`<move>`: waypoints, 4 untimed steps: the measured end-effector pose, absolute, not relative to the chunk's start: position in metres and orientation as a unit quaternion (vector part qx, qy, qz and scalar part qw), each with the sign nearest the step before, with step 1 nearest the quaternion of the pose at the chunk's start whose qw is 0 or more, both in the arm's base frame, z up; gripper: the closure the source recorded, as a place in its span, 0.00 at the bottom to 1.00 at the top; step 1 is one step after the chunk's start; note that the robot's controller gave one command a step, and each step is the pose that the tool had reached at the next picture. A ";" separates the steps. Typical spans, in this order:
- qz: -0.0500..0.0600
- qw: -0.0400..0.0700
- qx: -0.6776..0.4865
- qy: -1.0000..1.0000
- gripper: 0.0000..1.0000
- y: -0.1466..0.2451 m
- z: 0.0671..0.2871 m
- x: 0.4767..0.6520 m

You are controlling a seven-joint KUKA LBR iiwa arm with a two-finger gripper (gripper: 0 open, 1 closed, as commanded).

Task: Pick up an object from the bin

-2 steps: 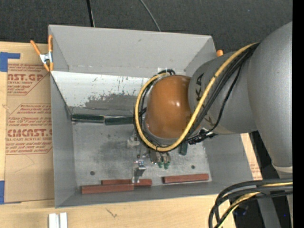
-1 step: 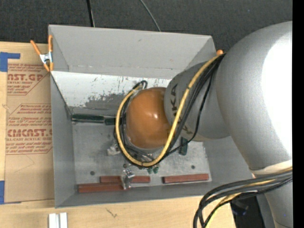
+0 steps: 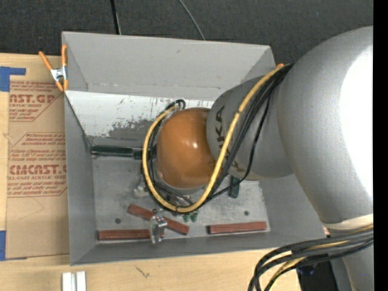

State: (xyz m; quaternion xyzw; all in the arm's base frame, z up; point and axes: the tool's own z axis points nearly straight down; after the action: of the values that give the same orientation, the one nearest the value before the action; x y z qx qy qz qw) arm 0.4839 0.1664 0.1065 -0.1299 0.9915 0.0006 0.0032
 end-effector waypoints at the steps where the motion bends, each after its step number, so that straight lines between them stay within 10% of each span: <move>1: 0.000 0.000 -0.115 0.993 0.00 0.174 0.114 0.482; 2: 0.001 0.000 0.004 1.000 0.00 0.170 0.081 0.483; 3: 0.002 0.008 -0.029 1.000 1.00 0.171 0.075 0.504; 4: 0.002 0.008 -0.029 1.000 1.00 0.171 0.075 0.504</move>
Offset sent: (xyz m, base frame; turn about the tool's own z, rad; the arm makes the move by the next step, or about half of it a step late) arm -0.0008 0.0014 -0.0365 0.3045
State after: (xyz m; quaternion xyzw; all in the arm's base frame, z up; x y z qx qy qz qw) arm 0.5045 0.1714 0.0753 -0.0292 0.9995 0.0017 0.0077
